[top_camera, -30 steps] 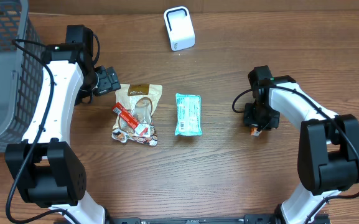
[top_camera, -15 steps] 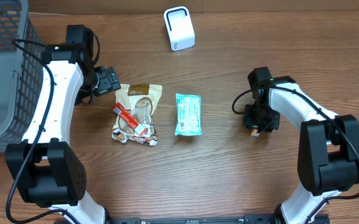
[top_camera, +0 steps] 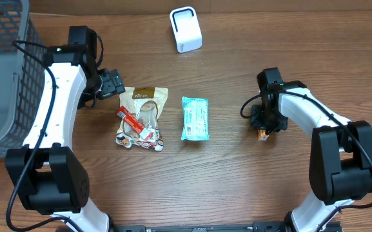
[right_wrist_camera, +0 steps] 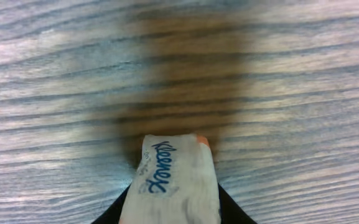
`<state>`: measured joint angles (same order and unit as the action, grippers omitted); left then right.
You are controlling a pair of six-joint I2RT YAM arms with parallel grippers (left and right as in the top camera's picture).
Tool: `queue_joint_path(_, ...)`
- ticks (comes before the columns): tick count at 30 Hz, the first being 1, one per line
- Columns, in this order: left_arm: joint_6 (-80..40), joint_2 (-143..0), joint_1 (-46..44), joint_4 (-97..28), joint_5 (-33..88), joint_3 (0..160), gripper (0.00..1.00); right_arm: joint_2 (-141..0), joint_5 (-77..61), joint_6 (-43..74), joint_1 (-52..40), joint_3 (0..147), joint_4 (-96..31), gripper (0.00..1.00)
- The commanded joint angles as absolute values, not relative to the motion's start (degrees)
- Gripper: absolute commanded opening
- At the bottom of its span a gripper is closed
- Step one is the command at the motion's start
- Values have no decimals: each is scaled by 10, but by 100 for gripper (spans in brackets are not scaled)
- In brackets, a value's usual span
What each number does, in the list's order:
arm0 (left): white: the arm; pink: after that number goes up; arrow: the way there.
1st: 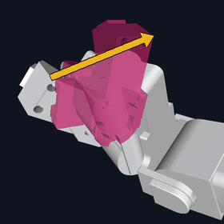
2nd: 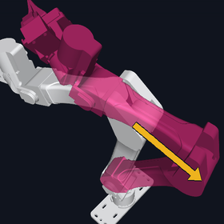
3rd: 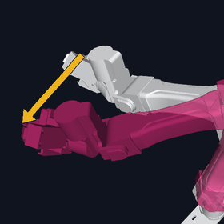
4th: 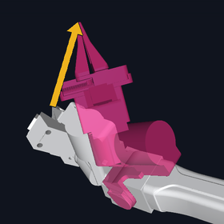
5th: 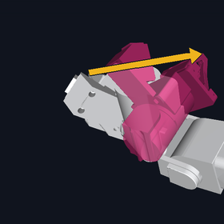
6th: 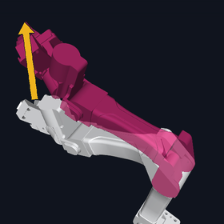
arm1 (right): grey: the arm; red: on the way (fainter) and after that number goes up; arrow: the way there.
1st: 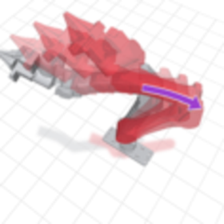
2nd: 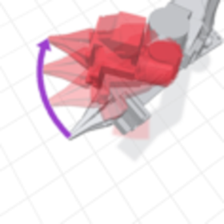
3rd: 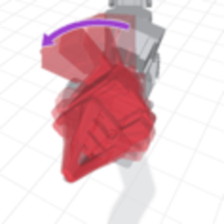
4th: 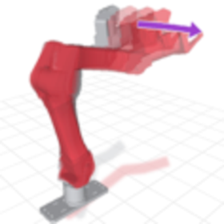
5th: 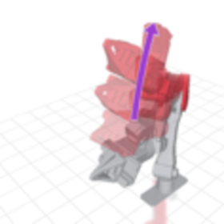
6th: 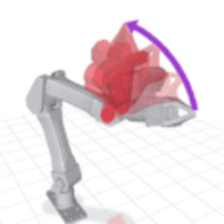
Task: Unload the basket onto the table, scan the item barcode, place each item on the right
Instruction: 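Lower the Kleenex packet onto the table at right and open the gripper, then move the right gripper left over the teal wipes packet and grasp it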
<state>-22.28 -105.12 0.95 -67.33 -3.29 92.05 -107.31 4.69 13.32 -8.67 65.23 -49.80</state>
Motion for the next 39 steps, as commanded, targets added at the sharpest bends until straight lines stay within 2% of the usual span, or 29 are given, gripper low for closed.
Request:
queue_joint_path(1,-214,-1048,10,-672,-36,930,100,-1069,56,99,-86,644,-488,29)
queue_joint_path(11,-214,-1048,10,-672,-36,930,100,-1069,37,40,-86,644,-459,30)
queue_joint_path(17,-214,-1048,10,-672,-36,930,100,-1069,37,41,-86,644,-464,45)
queue_joint_path(22,-214,-1048,10,-672,-36,930,100,-1069,37,40,-86,651,-464,49)
queue_joint_path(32,-214,-1048,10,-672,-36,930,100,-1069,33,44,-87,829,-599,52)
queue_joint_path(36,-214,-1048,10,-672,-36,930,100,-1069,-34,44,-87,879,-646,52)
queue_joint_path(39,-214,-1048,10,-672,-36,930,99,-1069,-139,42,-87,882,-658,52)
